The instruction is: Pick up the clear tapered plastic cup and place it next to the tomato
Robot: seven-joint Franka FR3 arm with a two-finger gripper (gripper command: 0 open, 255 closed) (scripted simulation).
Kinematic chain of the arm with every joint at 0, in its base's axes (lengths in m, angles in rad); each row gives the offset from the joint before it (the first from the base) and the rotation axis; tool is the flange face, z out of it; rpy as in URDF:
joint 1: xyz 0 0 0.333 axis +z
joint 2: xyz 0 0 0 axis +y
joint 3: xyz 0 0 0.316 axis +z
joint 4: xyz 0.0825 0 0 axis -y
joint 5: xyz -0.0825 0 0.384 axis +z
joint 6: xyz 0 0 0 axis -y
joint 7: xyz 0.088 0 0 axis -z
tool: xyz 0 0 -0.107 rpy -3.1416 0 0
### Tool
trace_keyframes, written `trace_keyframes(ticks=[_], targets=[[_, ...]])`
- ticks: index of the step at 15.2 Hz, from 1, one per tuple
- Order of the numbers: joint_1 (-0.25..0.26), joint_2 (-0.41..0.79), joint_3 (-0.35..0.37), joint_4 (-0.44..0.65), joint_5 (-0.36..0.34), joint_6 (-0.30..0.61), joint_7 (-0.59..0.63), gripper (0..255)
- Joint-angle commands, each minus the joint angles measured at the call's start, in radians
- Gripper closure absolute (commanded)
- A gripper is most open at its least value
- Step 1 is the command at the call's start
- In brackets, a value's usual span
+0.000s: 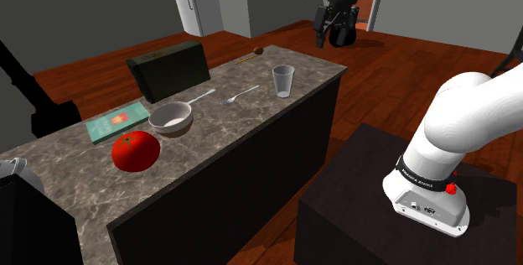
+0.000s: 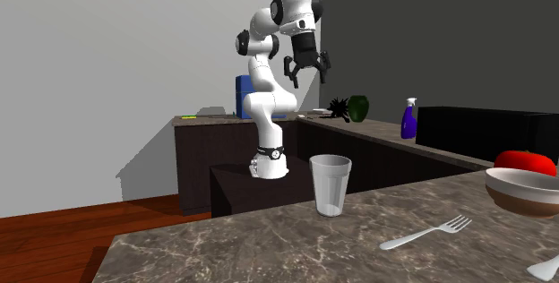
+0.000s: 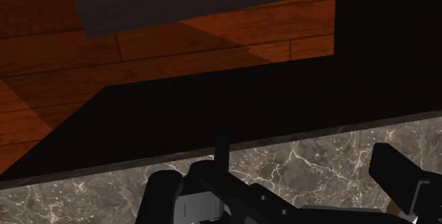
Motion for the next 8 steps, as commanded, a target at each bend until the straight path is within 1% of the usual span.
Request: trace_keyframes(ticks=[1,8], targets=[[0.000,0.000,0.000,0.000,0.000,0.000,0.000,0],[-0.004,0.241,-0.068,0.055,-0.023,0.162,-0.111,0]])
